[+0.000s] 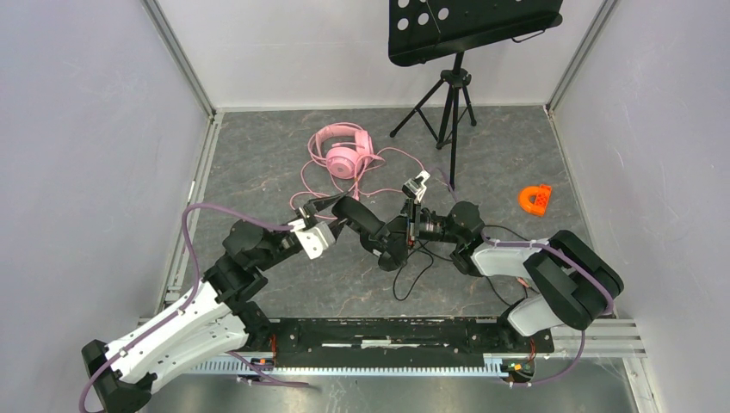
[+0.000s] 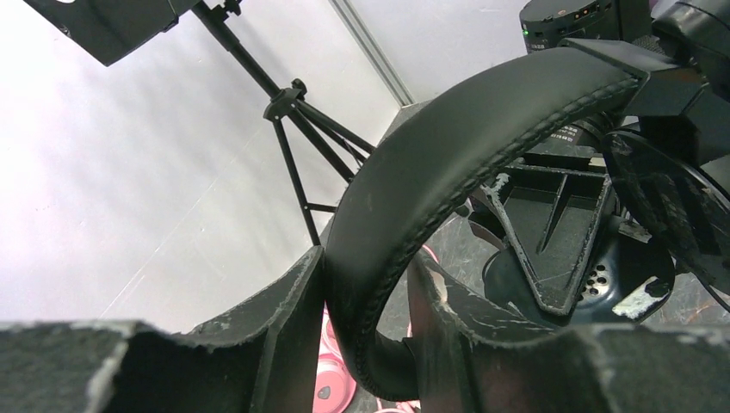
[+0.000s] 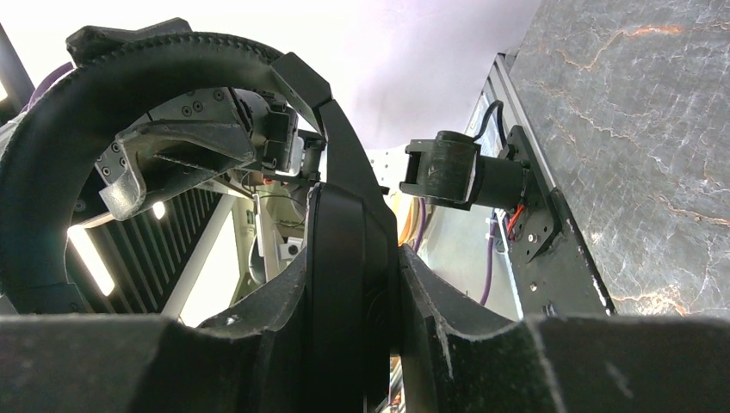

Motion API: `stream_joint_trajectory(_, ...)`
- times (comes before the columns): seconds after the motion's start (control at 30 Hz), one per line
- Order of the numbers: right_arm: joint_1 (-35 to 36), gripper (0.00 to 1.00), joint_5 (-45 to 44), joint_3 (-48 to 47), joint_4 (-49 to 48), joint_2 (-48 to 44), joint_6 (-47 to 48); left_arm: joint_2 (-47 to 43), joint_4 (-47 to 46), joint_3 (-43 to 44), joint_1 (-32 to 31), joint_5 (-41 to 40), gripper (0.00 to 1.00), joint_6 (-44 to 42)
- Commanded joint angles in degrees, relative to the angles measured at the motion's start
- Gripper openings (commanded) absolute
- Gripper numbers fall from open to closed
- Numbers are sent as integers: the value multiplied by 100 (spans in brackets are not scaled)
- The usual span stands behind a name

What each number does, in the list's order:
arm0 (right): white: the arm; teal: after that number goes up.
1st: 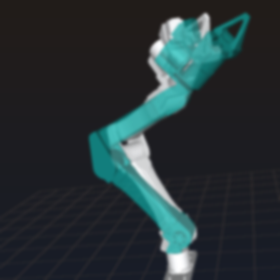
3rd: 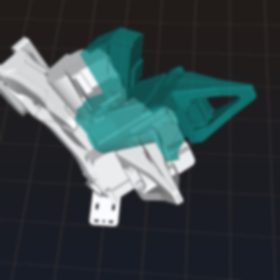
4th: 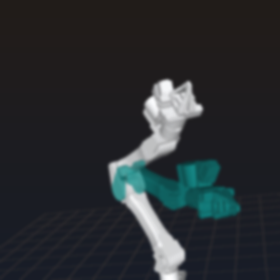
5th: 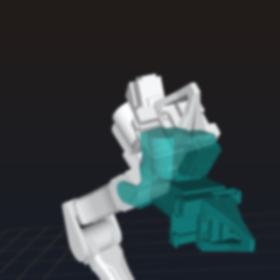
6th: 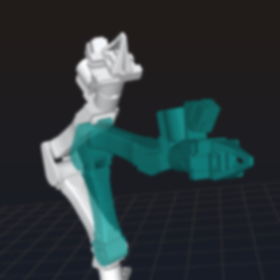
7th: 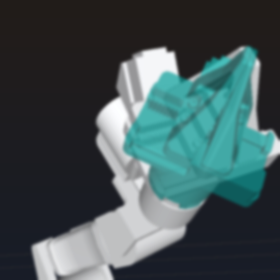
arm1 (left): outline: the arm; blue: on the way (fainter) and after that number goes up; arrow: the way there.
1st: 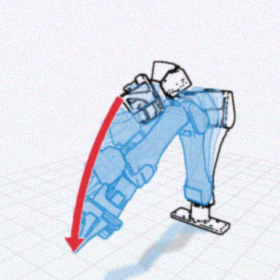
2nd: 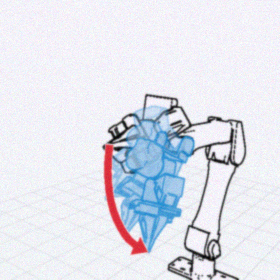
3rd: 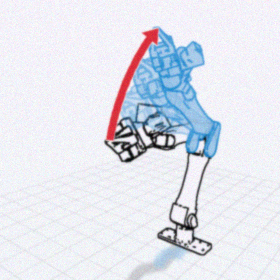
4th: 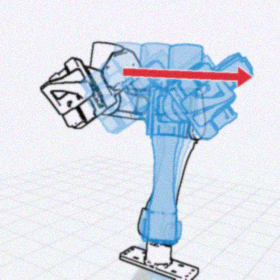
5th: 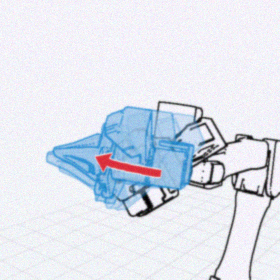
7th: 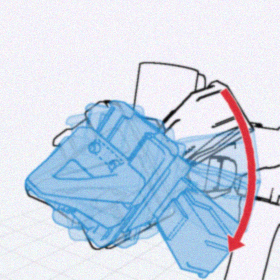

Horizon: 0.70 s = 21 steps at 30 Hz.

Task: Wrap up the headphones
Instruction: Pick up the headphones from the center of the board.

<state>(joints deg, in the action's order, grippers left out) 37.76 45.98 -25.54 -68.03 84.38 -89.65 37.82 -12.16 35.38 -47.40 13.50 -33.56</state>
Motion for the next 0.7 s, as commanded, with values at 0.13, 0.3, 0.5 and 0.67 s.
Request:
stream_joint_trajectory(0.13,4,0,-17,40,-286,20,67,-86,-60,197,-44,-31,42,-181)
stream_joint_trajectory(0.3,2,0,-35,32,-307,-13,53,-105,-67,183,-49,-6,37,-249)
stream_joint_trajectory(0.5,-12,16,-178,104,-202,-170,151,-80,0,245,-50,-285,18,135)
stream_joint_trajectory(0.67,-151,52,-744,240,519,-893,590,-238,428,320,-50,-1115,2,522)
